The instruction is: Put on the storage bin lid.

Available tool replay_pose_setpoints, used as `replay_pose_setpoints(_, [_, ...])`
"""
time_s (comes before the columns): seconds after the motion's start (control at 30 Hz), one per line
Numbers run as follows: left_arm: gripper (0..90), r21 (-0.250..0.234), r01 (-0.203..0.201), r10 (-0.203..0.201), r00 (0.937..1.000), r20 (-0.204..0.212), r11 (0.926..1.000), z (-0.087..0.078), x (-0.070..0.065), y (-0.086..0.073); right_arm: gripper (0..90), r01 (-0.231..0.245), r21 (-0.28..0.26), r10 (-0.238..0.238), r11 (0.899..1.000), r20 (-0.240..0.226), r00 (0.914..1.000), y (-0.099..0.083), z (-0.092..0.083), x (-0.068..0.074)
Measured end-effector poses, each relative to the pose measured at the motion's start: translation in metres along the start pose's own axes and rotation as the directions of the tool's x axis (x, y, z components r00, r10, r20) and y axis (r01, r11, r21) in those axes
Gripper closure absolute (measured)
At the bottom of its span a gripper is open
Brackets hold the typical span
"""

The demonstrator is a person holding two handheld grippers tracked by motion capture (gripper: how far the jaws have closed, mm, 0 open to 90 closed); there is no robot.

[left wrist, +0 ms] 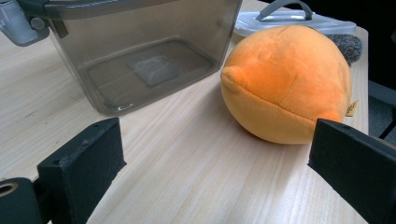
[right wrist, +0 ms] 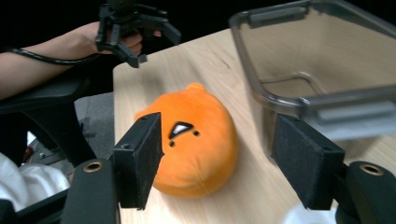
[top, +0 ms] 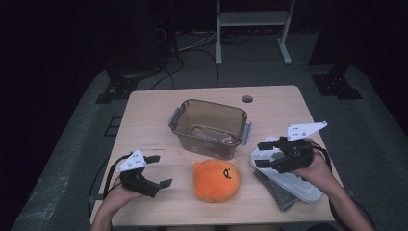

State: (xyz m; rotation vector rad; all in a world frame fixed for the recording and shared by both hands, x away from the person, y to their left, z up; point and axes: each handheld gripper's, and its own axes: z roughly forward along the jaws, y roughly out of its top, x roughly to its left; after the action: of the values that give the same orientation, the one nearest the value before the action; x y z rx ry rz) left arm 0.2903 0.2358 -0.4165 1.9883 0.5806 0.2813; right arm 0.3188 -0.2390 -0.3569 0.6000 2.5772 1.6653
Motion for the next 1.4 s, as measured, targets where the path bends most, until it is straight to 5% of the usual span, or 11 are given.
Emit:
replay_pose_setpoints(0.57, [2.5, 0.000, 0.001, -0.001, 1.0000, -0.002, 1.0000, -0.001, 0.000, 0.000, 32.7, 0.077, 0.075, -0.067, 0.994, -0.121, 0.9904, 0.025, 0.062, 0.018])
replay_pose_setpoints(1.4, [2.5, -0.002, -0.002, 0.002, 1.0000, -0.002, 1.0000, -0.003, -0.001, -0.001, 34.6, 0.087, 0.133, -0.063, 0.987, -0.171, 0.9833, 0.018, 0.118, 0.015])
